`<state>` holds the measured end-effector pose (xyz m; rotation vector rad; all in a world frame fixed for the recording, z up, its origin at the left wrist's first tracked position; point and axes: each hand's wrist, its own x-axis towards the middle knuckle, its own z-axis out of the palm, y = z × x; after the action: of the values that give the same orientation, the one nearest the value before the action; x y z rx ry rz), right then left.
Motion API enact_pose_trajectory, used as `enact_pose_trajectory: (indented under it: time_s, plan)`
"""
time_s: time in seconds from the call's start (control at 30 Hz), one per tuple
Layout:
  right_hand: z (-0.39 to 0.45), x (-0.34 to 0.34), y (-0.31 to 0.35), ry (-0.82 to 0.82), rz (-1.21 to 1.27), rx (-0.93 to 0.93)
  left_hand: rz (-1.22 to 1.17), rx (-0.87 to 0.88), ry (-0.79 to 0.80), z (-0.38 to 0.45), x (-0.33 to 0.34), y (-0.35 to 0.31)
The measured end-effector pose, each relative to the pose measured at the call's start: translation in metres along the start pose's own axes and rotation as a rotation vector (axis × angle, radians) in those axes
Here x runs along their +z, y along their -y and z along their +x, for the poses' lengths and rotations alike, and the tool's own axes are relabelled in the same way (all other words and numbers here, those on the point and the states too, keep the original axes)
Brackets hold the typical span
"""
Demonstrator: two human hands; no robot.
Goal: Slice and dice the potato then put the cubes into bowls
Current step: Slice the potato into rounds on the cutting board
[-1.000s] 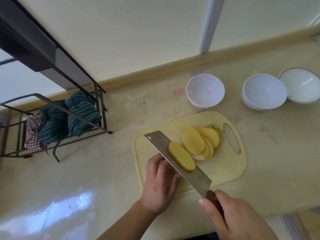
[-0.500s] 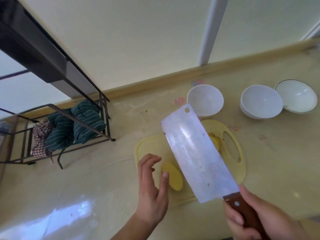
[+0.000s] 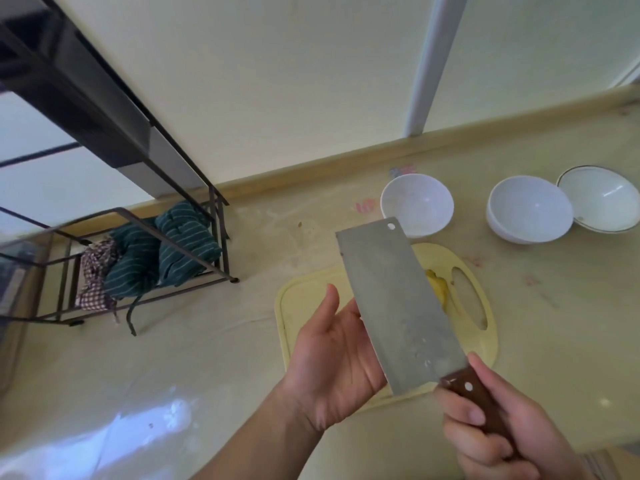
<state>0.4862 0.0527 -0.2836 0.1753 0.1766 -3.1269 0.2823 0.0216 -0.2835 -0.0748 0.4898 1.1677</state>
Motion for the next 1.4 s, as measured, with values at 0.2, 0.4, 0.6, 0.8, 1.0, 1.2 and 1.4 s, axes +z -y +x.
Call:
enact_pose_trajectory:
  time_s: [0.2,0.4,0.6,0.8,1.0,1.2,1.4]
  plan:
    - [-0.002,-0.011,-0.005,0.032,0.003,-0.011,-0.017,-0.025,-0.058,0.002,-0.005,0.007]
    - [-0.032,-0.019,0.008,-0.014,0.039,-0.087,0.171,0.079,-0.255,0.006,0.003,0.001]
    - [-0.069,-0.022,0.023,-0.028,0.007,-0.231,0.702,0.224,-0.532,0.025,0.0,-0.003]
    - [-0.083,-0.02,0.021,-0.027,0.001,-0.292,1.036,0.254,-0.685,0.051,0.001,0.002]
    - [-0.079,-0.019,0.016,-0.029,0.016,-0.248,1.649,0.362,-0.737,0.046,-0.007,-0.006]
    - [-0.074,-0.016,0.017,-0.073,0.0,-0.233,2.006,0.311,-0.593,0.041,-0.022,-0.014]
    - [-0.07,-0.009,0.019,-0.086,0.011,-0.162,1.996,0.555,-0.425,0.006,-0.061,-0.043]
